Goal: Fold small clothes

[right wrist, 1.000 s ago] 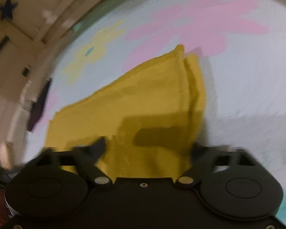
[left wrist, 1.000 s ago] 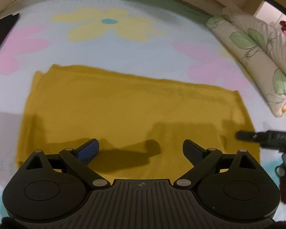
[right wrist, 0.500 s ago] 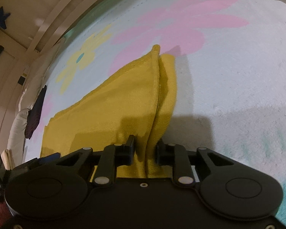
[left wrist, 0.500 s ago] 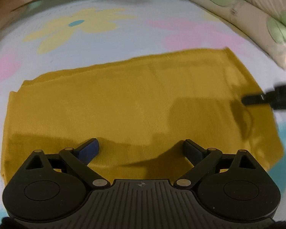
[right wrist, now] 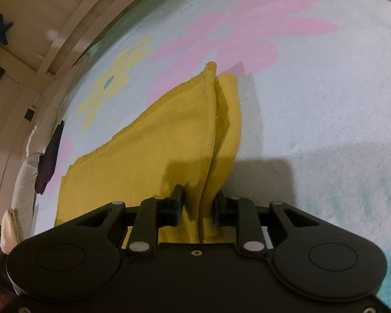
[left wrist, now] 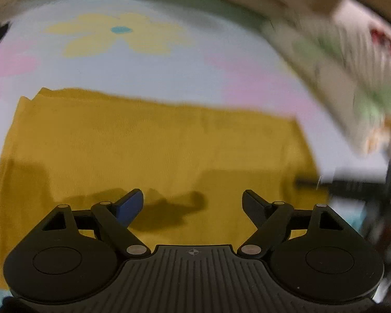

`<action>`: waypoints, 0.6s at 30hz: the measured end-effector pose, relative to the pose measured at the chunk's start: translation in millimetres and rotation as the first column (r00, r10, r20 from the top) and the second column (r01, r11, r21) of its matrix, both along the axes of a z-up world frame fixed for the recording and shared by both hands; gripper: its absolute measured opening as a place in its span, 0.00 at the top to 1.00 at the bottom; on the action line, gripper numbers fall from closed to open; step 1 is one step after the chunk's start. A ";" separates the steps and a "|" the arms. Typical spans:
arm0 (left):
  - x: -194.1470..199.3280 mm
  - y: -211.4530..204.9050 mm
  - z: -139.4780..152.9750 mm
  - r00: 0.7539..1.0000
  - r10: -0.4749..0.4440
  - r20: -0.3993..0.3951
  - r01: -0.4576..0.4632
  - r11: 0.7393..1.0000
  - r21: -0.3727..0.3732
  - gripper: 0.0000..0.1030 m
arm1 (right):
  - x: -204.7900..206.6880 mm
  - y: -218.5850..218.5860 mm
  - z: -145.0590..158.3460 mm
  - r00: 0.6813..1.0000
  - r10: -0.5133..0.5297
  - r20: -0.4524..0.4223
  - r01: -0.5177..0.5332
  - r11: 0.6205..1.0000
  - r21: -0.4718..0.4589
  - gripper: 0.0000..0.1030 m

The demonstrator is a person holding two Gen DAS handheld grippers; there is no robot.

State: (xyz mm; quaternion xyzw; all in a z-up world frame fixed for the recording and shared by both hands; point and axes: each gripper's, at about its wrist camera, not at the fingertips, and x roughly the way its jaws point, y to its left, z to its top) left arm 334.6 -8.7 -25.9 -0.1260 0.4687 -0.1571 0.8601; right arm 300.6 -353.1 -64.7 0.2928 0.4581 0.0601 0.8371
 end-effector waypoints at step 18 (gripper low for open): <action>87.4 -55.4 -28.4 0.995 0.062 -0.076 -0.038 0.956 0.291 0.13 | 4.4 9.8 6.0 0.998 0.062 0.020 -0.061 0.998 -0.007 0.42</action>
